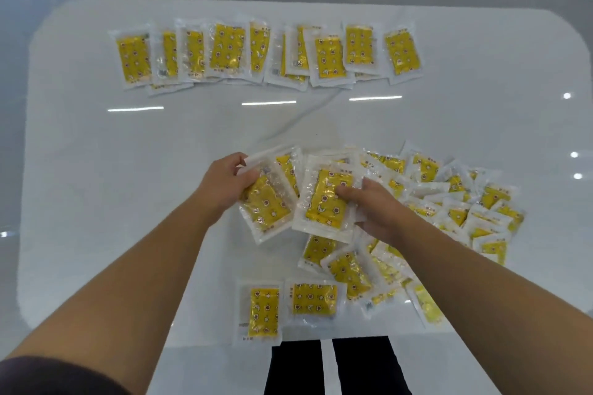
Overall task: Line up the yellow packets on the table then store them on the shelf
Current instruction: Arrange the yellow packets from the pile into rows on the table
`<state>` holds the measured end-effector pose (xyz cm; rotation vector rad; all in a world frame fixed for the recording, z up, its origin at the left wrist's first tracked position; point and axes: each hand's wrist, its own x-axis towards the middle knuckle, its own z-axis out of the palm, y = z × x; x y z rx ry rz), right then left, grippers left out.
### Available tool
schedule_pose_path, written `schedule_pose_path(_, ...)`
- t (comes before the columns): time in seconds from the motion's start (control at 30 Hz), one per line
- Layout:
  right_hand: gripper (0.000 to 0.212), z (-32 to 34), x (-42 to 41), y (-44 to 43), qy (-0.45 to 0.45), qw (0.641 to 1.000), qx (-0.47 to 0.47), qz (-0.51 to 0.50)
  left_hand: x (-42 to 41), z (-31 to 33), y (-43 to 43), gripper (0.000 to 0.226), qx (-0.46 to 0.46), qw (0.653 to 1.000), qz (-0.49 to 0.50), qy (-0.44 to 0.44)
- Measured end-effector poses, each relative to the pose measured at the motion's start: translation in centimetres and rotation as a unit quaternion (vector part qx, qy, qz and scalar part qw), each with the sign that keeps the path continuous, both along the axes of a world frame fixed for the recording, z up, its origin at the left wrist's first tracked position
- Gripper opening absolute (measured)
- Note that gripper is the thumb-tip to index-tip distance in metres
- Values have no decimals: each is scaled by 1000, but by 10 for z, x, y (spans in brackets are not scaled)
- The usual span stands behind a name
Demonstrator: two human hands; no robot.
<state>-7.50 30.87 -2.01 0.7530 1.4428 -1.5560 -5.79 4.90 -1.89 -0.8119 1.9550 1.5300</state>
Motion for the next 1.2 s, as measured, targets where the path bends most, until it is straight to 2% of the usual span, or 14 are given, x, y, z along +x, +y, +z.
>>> schedule_pose_path(0.1, 26, 8, -41, 10, 42, 999, 3, -3, -37, 11, 12, 4, -36, 999, -19, 22)
schedule_pose_path(0.23, 43, 10, -103, 30, 75, 996, 53, -18, -90, 10, 36, 13, -103, 993, -36, 42)
schedule_pose_path(0.43, 29, -10, -194, 64, 140, 983, 120, -26, -184, -6, 78, 7, -160, 982, -49, 84)
schedule_pose_path(0.6, 32, -27, -250, 73, 168, 975, 145, -24, -251, -21, 92, 7, -254, 956, -86, 118)
schedule_pose_path(0.77, 51, -47, -280, 64, 179, 971, 156, -22, -287, -32, 93, 10, -312, 933, -135, 120)
schedule_pose_path(0.9, 89, -74, -295, 57, 175, 974, 139, -19, -300, -44, 90, 18, -370, 907, -169, 106)
schedule_pose_path(0.93, 83, -76, -296, 59, 173, 973, 152, -8, -300, -47, 89, 25, -380, 903, -172, 101)
schedule_pose_path(1.0, 43, -73, -297, 67, 182, 963, 198, 16, -299, -51, 85, 39, -397, 896, -171, 98)
schedule_pose_path(1.03, 31, -69, -297, 74, 193, 955, 222, 36, -299, -51, 83, 41, -404, 893, -171, 101)
schedule_pose_path(1.2, 28, -66, -296, 104, 250, 893, 352, 127, -292, -48, 72, 38, -458, 856, -207, 120)
